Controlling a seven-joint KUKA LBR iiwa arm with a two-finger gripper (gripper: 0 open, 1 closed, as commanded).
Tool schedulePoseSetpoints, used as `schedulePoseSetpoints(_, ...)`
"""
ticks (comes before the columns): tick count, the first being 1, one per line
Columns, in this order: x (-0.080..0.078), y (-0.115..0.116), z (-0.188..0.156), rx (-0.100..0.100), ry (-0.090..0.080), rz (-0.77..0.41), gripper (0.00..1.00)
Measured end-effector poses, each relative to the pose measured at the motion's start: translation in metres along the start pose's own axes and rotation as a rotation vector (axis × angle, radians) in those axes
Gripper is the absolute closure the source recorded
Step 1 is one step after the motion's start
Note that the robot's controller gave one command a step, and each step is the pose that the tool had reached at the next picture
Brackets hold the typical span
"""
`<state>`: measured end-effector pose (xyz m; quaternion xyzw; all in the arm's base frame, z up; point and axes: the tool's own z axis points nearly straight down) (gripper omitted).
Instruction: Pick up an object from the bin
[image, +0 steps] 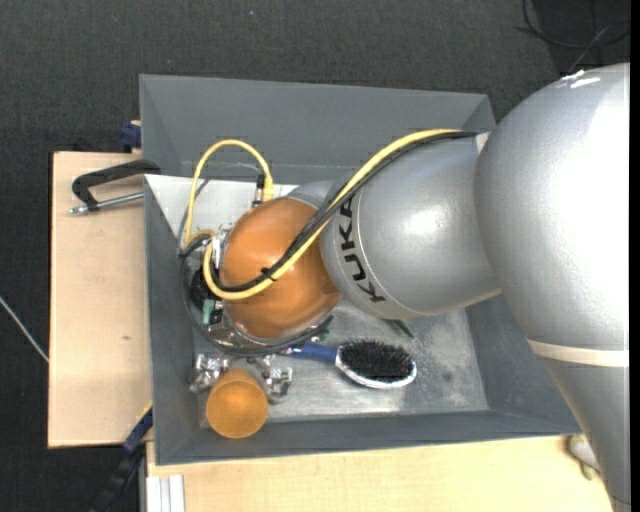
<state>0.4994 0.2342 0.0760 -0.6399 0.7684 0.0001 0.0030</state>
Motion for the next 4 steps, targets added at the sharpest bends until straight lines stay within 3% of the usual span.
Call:
schedulePoseSetpoints(1, -0.001, 0.0, 0.0, 0.0, -0.001, 0.0, 1.0)
schedulePoseSetpoints(3, -0.005, -0.002, -0.054, 0.002, -0.003, 0.005, 1.0)
schedulePoseSetpoints(4, -0.008, -0.004, -0.11, 0.004, -0.004, 0.006, 1.0)
